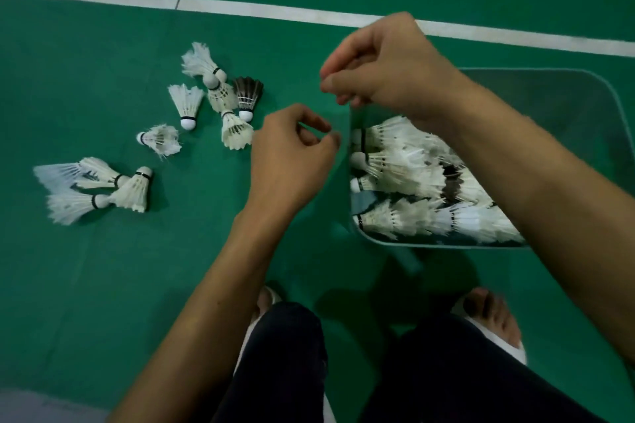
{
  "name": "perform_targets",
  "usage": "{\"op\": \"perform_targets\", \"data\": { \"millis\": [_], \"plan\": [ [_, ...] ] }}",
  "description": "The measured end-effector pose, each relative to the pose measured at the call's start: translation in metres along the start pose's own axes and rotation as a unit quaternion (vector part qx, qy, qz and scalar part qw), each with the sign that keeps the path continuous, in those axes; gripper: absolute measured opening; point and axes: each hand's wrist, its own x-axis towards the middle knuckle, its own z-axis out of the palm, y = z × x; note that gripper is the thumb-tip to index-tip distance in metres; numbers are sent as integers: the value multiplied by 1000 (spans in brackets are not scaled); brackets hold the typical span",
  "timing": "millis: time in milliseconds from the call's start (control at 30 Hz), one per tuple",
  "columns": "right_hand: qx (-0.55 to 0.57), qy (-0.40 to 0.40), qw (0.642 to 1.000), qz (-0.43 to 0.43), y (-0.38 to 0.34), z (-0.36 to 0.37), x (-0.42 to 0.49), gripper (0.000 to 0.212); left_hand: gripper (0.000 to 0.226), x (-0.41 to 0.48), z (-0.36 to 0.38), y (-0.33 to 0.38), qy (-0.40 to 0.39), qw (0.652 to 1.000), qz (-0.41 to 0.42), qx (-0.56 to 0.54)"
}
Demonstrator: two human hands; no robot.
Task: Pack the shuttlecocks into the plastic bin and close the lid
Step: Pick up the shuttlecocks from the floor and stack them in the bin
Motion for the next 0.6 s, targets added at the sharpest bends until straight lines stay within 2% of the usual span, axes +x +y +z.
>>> {"op": "perform_targets", "data": {
  "millis": [100, 200, 300, 367, 500, 600],
  "plan": [
    [-77, -50, 996, -2, -15, 47, 45, 11, 17, 26, -16, -47, 39, 997, -60, 22],
    [-204, -121, 971, 28, -14, 91, 92, 23, 41, 57, -34, -99, 77, 987, -82, 111],
    [-304, -148, 941, 17, -5, 121, 129, 31, 78, 84, -48, -135, 43, 968, -29, 245],
    [-329, -158, 931, 20, 2, 134, 148, 31, 95, 102, -52, -151, -1, 956, 20, 294],
    [-293, -143, 943, 72, 18, 153, 177, 29, 95, 125, -47, -175, -79, 961, 15, 266],
    [-270, -136, 949, 93, 22, 164, 189, 25, 87, 124, -40, -181, -49, 970, -6, 239]
  ]
}}
